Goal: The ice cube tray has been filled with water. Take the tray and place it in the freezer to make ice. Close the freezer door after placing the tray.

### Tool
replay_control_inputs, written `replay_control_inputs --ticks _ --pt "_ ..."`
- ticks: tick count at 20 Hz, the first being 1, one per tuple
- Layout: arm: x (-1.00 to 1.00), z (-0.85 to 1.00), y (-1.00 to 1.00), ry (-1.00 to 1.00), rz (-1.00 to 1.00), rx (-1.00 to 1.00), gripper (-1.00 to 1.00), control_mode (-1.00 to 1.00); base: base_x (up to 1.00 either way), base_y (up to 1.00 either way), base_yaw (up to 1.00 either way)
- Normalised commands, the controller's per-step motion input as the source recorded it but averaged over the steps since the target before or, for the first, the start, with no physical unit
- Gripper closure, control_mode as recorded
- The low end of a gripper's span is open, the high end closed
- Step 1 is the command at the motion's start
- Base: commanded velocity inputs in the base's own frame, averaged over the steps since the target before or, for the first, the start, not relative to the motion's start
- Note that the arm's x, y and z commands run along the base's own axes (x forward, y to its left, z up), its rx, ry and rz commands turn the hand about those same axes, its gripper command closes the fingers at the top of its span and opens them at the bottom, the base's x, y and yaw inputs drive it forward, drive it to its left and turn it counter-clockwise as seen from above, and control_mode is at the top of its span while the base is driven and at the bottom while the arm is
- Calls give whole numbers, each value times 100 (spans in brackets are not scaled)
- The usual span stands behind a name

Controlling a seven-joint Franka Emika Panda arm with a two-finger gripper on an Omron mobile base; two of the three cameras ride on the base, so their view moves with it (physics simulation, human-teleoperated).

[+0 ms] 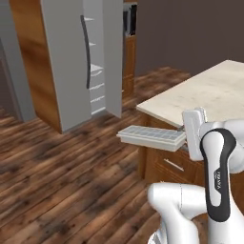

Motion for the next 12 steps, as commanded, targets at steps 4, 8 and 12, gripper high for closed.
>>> replay_control_inputs --ticks 4,8,12 --pt "0 0 0 0 0 0 100 100 81 19 -7" --pt "0 0 0 0 0 0 100 100 83 18 -9" --pt "0 0 0 0 0 0 100 100 86 3 -9"
